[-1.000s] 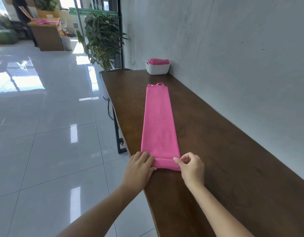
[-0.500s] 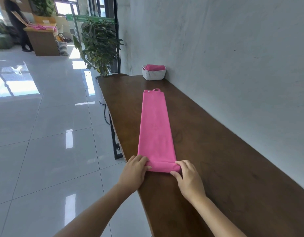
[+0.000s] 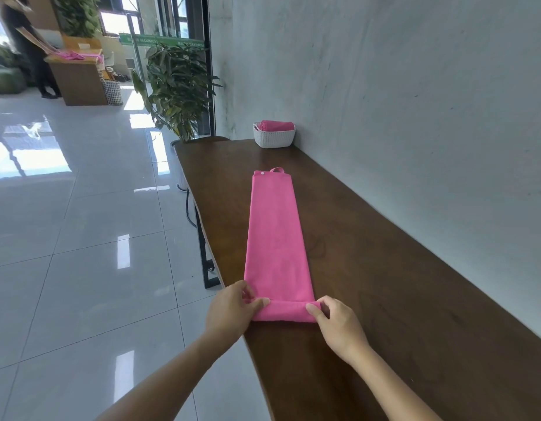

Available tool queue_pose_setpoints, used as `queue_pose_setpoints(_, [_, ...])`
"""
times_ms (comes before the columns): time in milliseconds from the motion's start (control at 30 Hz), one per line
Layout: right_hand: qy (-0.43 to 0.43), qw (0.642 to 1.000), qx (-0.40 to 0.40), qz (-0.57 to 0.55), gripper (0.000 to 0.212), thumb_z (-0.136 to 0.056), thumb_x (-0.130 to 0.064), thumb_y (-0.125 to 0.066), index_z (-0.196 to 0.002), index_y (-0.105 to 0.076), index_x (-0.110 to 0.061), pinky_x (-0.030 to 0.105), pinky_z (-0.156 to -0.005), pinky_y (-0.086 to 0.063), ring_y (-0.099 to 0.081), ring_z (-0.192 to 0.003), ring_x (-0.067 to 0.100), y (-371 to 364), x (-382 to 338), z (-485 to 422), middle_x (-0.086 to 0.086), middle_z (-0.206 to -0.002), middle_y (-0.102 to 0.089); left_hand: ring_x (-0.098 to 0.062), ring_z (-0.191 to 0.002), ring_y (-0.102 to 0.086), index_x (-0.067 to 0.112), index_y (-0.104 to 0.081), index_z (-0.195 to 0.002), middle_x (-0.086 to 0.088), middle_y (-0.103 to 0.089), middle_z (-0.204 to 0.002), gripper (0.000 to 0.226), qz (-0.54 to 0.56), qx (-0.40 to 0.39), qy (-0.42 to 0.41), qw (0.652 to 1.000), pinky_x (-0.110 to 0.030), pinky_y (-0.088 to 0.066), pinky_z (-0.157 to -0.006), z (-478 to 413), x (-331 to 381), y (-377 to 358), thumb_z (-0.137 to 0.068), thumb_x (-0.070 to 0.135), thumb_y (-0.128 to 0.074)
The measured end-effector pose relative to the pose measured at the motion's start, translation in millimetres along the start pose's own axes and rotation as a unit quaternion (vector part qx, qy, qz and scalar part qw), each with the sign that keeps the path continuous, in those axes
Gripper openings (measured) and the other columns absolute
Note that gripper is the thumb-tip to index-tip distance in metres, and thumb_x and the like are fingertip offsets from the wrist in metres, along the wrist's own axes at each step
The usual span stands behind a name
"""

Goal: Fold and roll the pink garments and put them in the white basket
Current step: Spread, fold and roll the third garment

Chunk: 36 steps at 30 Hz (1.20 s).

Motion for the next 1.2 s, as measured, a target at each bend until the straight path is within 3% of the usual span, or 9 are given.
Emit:
queue_pose_setpoints(167, [-0.023, 1.000, 0.000, 0.012, 0.030, -0.100, -0.057, -0.046, -0.096, -0.053, -0.028, 0.015, -0.054, -0.036, -0.056, -0.080, 0.000, 0.4, -4.6, -2.7, -0.010, -0.095, -0.064, -0.008, -0.093, -0.052, 0.031, -0.057, -0.102, 0.017, -0.053, -0.100, 0.029, -0.055, 0.070, -0.090, 0.992, -0.025, -0.052, -0.082, 18.0, 5.6, -0.6, -0.093, 0.058, -0.059])
queue_pose_setpoints(433, [-0.040, 0.995, 0.068, 0.065, 0.024, -0.102, -0.052, -0.044, -0.102, -0.043, -0.028, 0.015, -0.047, -0.027, -0.049, -0.064, -0.002, 6.2, -20.2, -5.9, -0.010, -0.087, -0.060, -0.010, -0.115, -0.049, 0.028, -0.057, -0.130, 0.012, -0.053, -0.126, 0.040, -0.064, 0.033, -0.177, 0.982, -0.027, -0.049, -0.098, 24.3, 0.4, -8.2, -0.097, 0.050, -0.059])
queue_pose_setpoints(567, [0.040, 0.984, 0.106, 0.134, 0.027, -0.103, -0.056, -0.025, -0.097, -0.039, -0.033, 0.011, -0.051, -0.028, -0.051, -0.062, 0.000, 3.5, -29.2, 0.9, -0.014, -0.084, -0.058, -0.012, -0.110, -0.048, 0.030, -0.059, -0.127, 0.012, -0.056, -0.118, 0.035, -0.060, -0.004, -0.161, 0.985, -0.029, -0.048, -0.096, 15.2, 1.3, -6.4, -0.098, 0.049, -0.057])
queue_pose_setpoints(700, [0.089, 0.985, 0.077, 0.126, 0.056, -0.090, -0.073, -0.012, -0.114, -0.046, -0.035, 0.015, -0.076, -0.050, -0.058, -0.088, 0.004, -0.9, -19.9, 5.9, -0.019, -0.106, -0.057, -0.014, -0.103, -0.051, 0.029, -0.062, -0.119, 0.009, -0.058, -0.106, 0.029, -0.049, -0.057, -0.112, 0.991, -0.031, -0.048, -0.091, 1.3, 0.1, -4.0, -0.097, 0.049, -0.058])
queue_pose_setpoints(800, [0.104, 0.988, 0.042, 0.107, 0.064, -0.085, -0.077, -0.016, -0.125, -0.045, -0.036, 0.019, -0.087, -0.050, -0.055, -0.103, 0.003, -1.4, -13.4, 12.2, -0.021, -0.118, -0.053, -0.014, -0.094, -0.059, 0.024, -0.064, -0.106, 0.005, -0.063, -0.100, 0.039, -0.007, -0.127, -0.062, 0.990, -0.036, -0.055, -0.085, -5.8, -7.7, -4.1, -0.092, 0.061, -0.057])
queue_pose_setpoints(900, [0.112, 0.990, 0.020, 0.082, 0.045, -0.093, -0.069, -0.033, -0.123, -0.044, -0.038, 0.020, -0.088, -0.049, -0.054, -0.105, 0.002, -2.9, -8.5, 19.3, -0.022, -0.118, -0.052, -0.014, -0.092, -0.064, 0.023, -0.063, -0.104, 0.005, -0.066, -0.100, 0.058, 0.066, -0.181, -0.018, 0.981, -0.029, -0.056, -0.078, -0.3, -11.6, -2.9, -0.079, 0.075, -0.054])
queue_pose_setpoints(1033, [0.095, 0.993, 0.008, 0.064, 0.051, -0.089, -0.074, -0.026, -0.116, -0.047, -0.037, 0.021, -0.084, -0.051, -0.055, -0.100, 0.003, -6.0, -2.0, 25.7, -0.020, -0.110, -0.054, -0.020, -0.082, -0.062, 0.009, -0.067, -0.099, -0.006, -0.065, -0.089, 0.082, 0.077, -0.206, 0.013, 0.975, -0.028, -0.049, -0.070, 7.0, -17.4, -1.9, -0.074, 0.085, -0.054])
queue_pose_setpoints(1133, [0.066, 0.996, -0.006, 0.062, 0.049, -0.093, -0.071, -0.026, -0.114, -0.049, -0.034, 0.023, -0.081, -0.054, -0.055, -0.095, 0.004, -9.1, 2.3, 27.5, -0.015, -0.106, -0.054, -0.015, -0.072, -0.057, -0.001, -0.068, -0.101, -0.004, -0.060, -0.080, 0.071, 0.102, -0.215, 0.049, 0.970, -0.024, -0.046, -0.064, 11.6, -21.6, -0.8, -0.086, 0.068, -0.062])
queue_pose_setpoints(1200, [0.047, 0.997, -0.012, 0.062, 0.053, -0.093, -0.072, -0.024, -0.115, -0.051, -0.031, 0.023, -0.079, -0.054, -0.056, -0.094, 0.005, -9.7, 2.9, 26.4, -0.013, -0.106, -0.055, -0.014, -0.073, -0.061, 0.006, -0.070, -0.101, 0.001, -0.064, -0.083, 0.064, 0.085, -0.201, 0.049, 0.975, -0.024, -0.052, -0.066, 15.7, -18.2, 0.3, -0.086, 0.067, -0.061])
Point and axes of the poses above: each hand's wrist, its own z-axis away from the middle knuckle, its own y-axis out of the back of the hand, x = y × z, the point moved 6 cm from there along -z, towards the middle knuckle
